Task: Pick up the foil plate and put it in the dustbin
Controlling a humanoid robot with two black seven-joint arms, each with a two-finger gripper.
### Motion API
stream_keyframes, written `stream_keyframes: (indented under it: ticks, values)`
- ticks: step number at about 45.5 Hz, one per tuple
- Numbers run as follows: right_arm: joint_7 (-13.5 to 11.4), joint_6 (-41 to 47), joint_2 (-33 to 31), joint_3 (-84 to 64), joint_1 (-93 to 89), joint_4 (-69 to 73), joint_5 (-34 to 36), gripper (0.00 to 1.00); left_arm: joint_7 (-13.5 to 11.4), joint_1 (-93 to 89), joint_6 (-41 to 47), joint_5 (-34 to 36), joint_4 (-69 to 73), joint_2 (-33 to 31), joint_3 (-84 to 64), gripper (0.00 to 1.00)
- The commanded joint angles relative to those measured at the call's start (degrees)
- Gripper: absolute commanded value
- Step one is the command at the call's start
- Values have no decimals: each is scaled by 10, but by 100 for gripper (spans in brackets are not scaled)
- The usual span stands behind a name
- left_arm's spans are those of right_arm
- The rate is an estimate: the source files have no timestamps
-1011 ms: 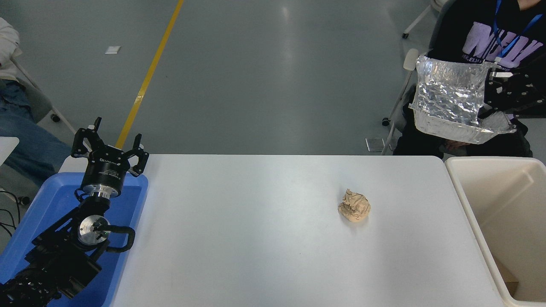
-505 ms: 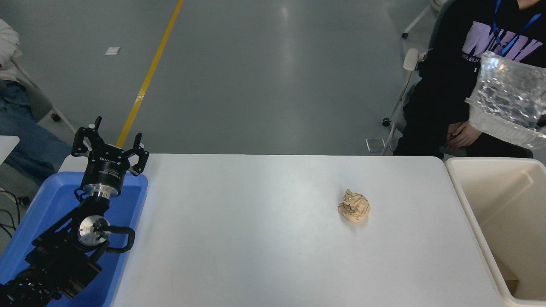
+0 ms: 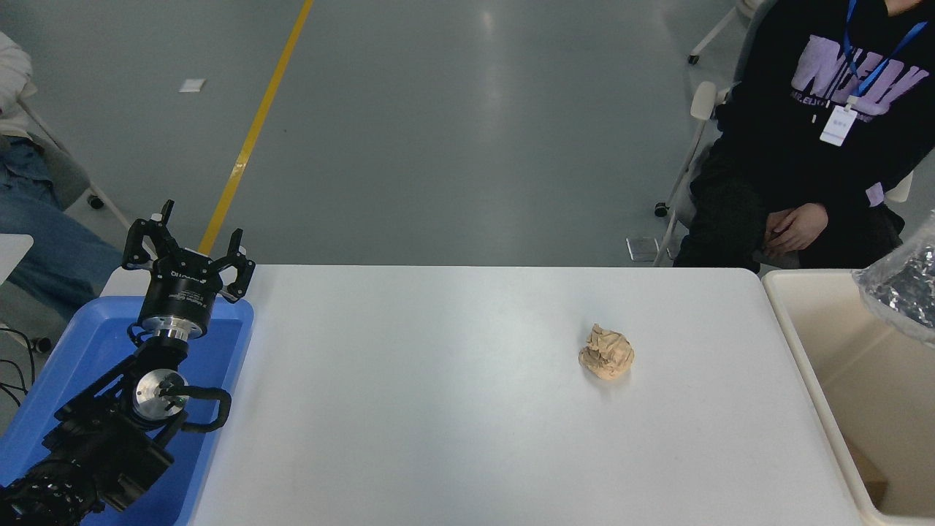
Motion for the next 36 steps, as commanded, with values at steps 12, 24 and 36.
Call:
stream_keyframes:
  ticks: [12,24,36]
  values:
    - [0,-95,175,198,-298,-320,1,0,0,0,0,-1,0,0,0,99]
    - [2,-150,231,204,-364,-401,1,0,0,0,0,0,0,0,0,99]
    - [1,-170,232,199,-366,-404,1,0,0,0,0,0,0,0,0,99]
